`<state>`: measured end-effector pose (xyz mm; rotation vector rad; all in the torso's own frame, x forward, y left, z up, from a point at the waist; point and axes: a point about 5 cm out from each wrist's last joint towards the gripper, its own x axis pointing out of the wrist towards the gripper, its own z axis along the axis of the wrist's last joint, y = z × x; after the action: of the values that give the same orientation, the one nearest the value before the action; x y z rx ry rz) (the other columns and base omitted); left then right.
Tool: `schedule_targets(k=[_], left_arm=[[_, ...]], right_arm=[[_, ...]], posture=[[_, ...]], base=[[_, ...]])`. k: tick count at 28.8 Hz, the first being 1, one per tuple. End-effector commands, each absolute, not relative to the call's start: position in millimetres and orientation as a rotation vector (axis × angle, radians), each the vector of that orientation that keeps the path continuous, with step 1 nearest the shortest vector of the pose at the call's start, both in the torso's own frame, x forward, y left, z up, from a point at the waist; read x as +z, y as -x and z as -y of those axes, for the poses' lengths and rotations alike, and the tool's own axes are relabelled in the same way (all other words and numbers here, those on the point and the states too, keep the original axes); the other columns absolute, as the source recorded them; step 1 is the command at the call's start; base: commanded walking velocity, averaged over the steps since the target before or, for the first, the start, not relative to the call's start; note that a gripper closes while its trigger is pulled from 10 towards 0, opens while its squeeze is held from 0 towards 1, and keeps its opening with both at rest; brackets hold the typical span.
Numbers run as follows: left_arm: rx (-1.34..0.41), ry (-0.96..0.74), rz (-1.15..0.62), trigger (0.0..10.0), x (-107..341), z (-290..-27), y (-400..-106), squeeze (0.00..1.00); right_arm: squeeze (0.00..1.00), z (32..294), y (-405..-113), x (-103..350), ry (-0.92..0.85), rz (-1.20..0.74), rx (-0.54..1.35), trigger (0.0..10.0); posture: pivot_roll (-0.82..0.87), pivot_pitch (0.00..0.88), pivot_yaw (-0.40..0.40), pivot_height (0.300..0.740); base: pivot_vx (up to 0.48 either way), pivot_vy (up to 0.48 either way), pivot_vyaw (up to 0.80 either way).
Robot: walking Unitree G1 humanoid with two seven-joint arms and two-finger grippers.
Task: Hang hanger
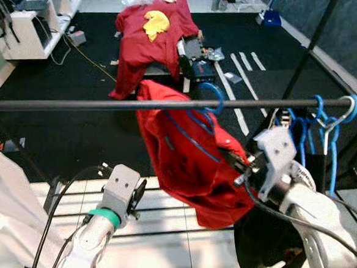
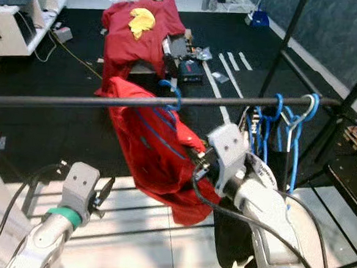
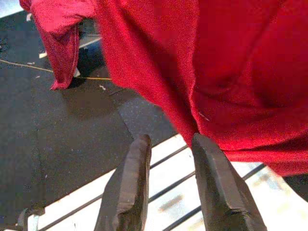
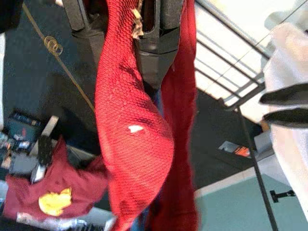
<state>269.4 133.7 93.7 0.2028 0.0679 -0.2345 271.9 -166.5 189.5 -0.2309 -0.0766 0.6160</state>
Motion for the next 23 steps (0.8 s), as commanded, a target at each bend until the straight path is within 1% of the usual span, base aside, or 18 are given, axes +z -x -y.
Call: schedule_targets(k=[1, 6, 7, 8, 11, 12, 13, 15, 17, 19, 20, 22, 23], left_arm=[[-0.241, -0.207, -0.086, 10.0, 91.3, -134.5, -267.3, 0.00], [-0.258, -0.210, -0.087, 10.0, 91.4, -132.8, -269.3, 0.00], [-0.266, -0.210, -0.087, 10.0, 91.7, -131.4, -271.0, 0.00], [-0.273, -0.209, -0.085, 10.0, 92.3, -129.8, -272.6, 0.00], [-0.279, -0.208, -0.083, 10.0, 93.0, -128.3, -273.8, 0.00], [-0.280, -0.208, -0.076, 10.0, 94.6, -127.4, -275.3, 0.00], [-0.280, -0.208, -0.076, 10.0, 94.6, -127.4, -275.3, 0.00], [-0.272, -0.204, -0.063, 10.0, 97.6, -127.8, -276.9, 0.00], [-0.272, -0.204, -0.063, 10.0, 97.6, -127.8, -276.9, 0.00], [-0.225, -0.193, -0.036, 10.0, 102.8, -134.3, -276.2, 0.00], [-0.225, -0.193, -0.036, 10.0, 102.8, -134.3, -276.2, 0.00], [-0.144, -0.200, 0.007, 10.0, 110.9, -146.2, -271.5, 0.00], [-0.144, -0.200, 0.007, 10.0, 110.9, -146.2, -271.5, 0.00]], right_arm=[[0.00, 164.9, -266.9, 198.4, 0.218, 0.121, 0.614, 10.0], [0.00, 164.7, -254.8, 189.4, 0.192, 0.092, 0.592, 10.0], [0.00, 163.0, -252.5, 177.9, 0.183, 0.051, 0.584, 10.0], [0.00, 159.5, -251.9, 165.0, 0.175, 0.002, 0.598, 10.0], [0.00, 156.0, -251.6, 154.0, 0.180, -0.038, 0.614, 10.0], [0.00, 151.7, -252.2, 140.6, 0.208, -0.083, 0.656, 10.0], [0.00, 151.7, -252.2, 140.6, 0.208, -0.083, 0.656, 10.0], [0.00, 148.0, -249.7, 124.0, 0.253, -0.152, 0.726, 10.0], [0.00, 148.0, -249.7, 124.0, 0.253, -0.152, 0.726, 10.0], [0.00, 153.6, -245.8, 108.3, 0.280, -0.227, 0.770, 10.0], [0.00, 153.6, -245.8, 108.3, 0.280, -0.227, 0.770, 10.0], [0.00, 159.3, -246.1, 108.2, 0.303, -0.233, 0.834, 10.0], [0.00, 159.3, -246.1, 108.2, 0.303, -0.233, 0.834, 10.0]], posture=[[-0.16, 0.089, 0.070, 0.740], [-0.18, 0.092, 0.079, 0.740], [-0.19, 0.094, 0.090, 0.740], [-0.20, 0.093, 0.094, 0.740], [-0.19, 0.092, 0.096, 0.740], [-0.19, 0.090, 0.096, 0.740], [-0.19, 0.090, 0.096, 0.740], [-0.18, 0.090, 0.092, 0.740], [-0.18, 0.090, 0.092, 0.740], [-0.16, 0.092, 0.081, 0.740], [-0.16, 0.092, 0.081, 0.740], [-0.16, 0.096, 0.077, 0.740], [-0.16, 0.096, 0.077, 0.740]], base=[[0.000, 0.000, 0.00], [0.000, 0.000, 0.00], [0.000, 0.000, 0.00], [0.000, 0.000, 0.00], [0.000, 0.000, 0.00], [0.000, 0.000, 0.00], [0.000, 0.000, 0.00], [0.000, 0.000, 0.00], [0.000, 0.000, 0.00], [0.000, 0.000, 0.00], [0.000, 0.000, 0.00], [0.000, 0.000, 0.00], [0.000, 0.000, 0.00]])
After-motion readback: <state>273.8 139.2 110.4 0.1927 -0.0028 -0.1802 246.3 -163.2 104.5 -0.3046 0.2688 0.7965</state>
